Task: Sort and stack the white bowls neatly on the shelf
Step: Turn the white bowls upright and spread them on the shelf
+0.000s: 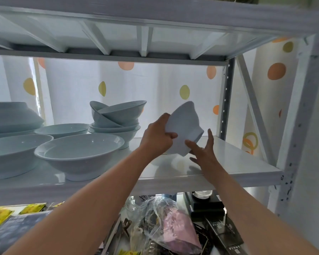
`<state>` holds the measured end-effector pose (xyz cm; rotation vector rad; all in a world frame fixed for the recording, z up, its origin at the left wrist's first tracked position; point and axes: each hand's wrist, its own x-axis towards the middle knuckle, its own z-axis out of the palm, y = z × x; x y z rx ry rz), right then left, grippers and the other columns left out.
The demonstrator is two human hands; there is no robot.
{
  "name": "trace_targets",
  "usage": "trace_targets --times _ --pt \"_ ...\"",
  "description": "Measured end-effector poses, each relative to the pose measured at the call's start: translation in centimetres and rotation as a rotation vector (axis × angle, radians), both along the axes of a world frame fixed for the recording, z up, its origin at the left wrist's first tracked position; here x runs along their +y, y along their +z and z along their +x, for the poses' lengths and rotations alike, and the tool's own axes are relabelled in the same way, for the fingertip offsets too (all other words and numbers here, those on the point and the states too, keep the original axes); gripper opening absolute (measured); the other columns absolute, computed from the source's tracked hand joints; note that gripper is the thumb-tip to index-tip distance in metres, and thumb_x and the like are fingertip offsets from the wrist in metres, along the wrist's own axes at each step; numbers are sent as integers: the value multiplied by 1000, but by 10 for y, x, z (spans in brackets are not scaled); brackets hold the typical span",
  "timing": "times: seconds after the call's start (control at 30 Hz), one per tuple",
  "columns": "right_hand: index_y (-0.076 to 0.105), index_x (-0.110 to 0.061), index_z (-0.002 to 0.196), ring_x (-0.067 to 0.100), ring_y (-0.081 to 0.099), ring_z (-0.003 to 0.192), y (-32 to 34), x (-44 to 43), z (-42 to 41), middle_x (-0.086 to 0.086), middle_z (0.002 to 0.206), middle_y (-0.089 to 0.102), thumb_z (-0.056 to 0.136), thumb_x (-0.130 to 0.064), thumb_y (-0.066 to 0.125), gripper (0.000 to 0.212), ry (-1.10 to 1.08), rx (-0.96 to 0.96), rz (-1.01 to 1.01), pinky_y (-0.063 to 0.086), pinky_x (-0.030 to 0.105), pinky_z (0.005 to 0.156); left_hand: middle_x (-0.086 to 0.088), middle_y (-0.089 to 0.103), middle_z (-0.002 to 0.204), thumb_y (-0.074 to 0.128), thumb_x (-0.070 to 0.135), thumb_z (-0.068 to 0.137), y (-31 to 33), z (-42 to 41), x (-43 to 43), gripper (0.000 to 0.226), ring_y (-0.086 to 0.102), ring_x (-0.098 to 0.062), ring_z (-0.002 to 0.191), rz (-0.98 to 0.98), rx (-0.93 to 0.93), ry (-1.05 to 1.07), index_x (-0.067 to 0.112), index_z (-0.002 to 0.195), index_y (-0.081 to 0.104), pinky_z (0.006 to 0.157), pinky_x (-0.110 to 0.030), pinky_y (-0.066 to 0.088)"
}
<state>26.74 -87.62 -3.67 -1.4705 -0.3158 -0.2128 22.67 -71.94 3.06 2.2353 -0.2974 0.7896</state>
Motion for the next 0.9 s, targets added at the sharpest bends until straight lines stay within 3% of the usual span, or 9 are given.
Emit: trace_targets --times 0.13,0.23,0.3,0.4,0.57,0.73,0.9 --pt "7 -36 144 15 62 87 -3 0 -1 -1 101 66 70 -37 80 104 -22 49 -281 46 33 83 -5 61 80 56 9 79 -1 -15 3 29 53 -33 75 339 -44 7 23 103 48 61 -31 40" --pt "17 -21 145 21 59 105 3 5 1 3 124 58 61 -43 84 110 -68 91 -457 44 33 89 -7 67 92 51 10 80 -5 -20 1 37 58 -33 83 557 -86 58 23 114 46 66 -33 43" --pt "26 -14 141 20 56 107 5 8 0 3 126 56 59 -45 85 105 -99 103 -542 43 32 90 -8 65 96 52 13 82 -7 -21 2 44 60 -33 85 643 -92 89 24 123 43 67 -34 43" --pt "36 -10 133 20 55 102 2 14 -1 4 125 56 59 -45 84 95 -131 99 -625 43 31 85 -6 65 101 57 16 82 -9 -21 3 41 61 -31 90 751 -108 132 24 121 46 67 -31 39" --pt "40 -6 135 27 54 115 2 17 4 11 130 54 65 -52 77 91 -156 93 -785 43 34 93 0 66 104 56 16 82 -18 -21 2 37 63 -27 95 903 -136 159 24 116 45 67 -31 37" --pt "54 -12 119 14 58 69 0 12 8 0 82 67 63 -61 74 77 -117 166 -902 42 26 64 -2 65 106 51 13 84 -26 -23 7 37 64 -27 94 1001 -187 186 23 119 43 65 -31 38" --pt "57 -11 114 20 58 92 -4 15 13 5 100 66 61 -66 71 78 -153 134 -988 44 30 81 -1 66 104 49 11 82 -32 -23 12 37 64 -26 92 1009 -201 179 23 117 43 65 -30 38"
